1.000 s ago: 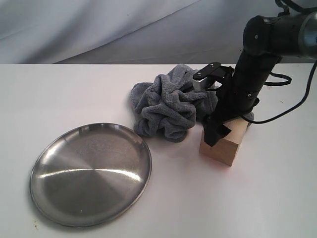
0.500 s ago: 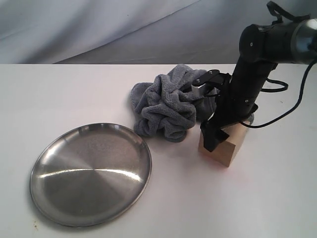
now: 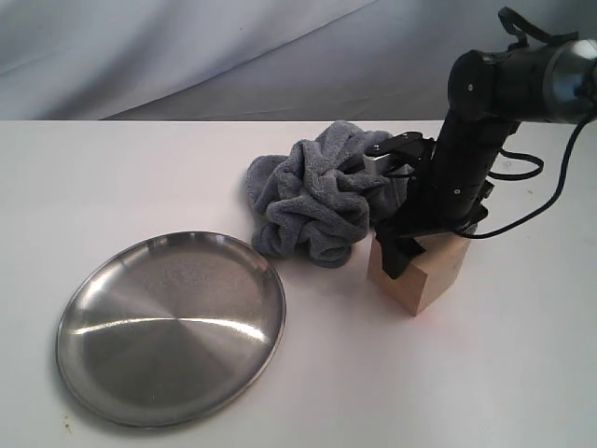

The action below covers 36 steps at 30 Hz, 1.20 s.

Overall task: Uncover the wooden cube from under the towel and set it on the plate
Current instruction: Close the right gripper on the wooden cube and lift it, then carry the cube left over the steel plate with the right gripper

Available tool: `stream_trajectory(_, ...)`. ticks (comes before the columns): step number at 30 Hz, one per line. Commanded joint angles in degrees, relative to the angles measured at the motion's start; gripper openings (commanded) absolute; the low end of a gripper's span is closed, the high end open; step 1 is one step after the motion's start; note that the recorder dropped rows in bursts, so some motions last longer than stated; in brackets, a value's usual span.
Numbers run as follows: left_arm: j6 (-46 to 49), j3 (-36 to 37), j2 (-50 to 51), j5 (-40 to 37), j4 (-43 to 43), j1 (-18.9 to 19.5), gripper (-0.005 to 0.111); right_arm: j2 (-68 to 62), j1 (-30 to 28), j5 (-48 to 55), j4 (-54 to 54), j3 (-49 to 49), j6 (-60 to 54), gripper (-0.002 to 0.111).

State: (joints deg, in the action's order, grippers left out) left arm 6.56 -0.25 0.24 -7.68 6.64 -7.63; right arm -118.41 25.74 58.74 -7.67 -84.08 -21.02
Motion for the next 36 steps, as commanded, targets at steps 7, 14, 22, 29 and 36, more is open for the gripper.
stream_trajectory(7,-0.14,0.25,-0.24,0.18,0.1,-0.28,0.0,0.35,2.66,1.07,0.37,0.3,9.38,0.0)
stream_trajectory(14,-0.14,0.25,-0.24,0.18,0.1,-0.28,0.0,4.58,7.07,2.15,0.58,0.3,14.14,0.0)
stream_trajectory(22,-0.14,0.25,-0.24,0.18,0.1,-0.28,0.0,11.39,9.04,4.71,0.11,0.3,23.97,0.0)
stream_trajectory(29,-0.14,0.25,-0.24,0.18,0.1,-0.28,0.0,17.51,9.16,7.74,-0.32,0.3,29.07,0.0)
stream_trajectory(36,-0.14,0.25,-0.24,0.18,0.1,-0.28,0.0,18.21,13.78,5.36,-1.58,0.3,34.92,0.0)
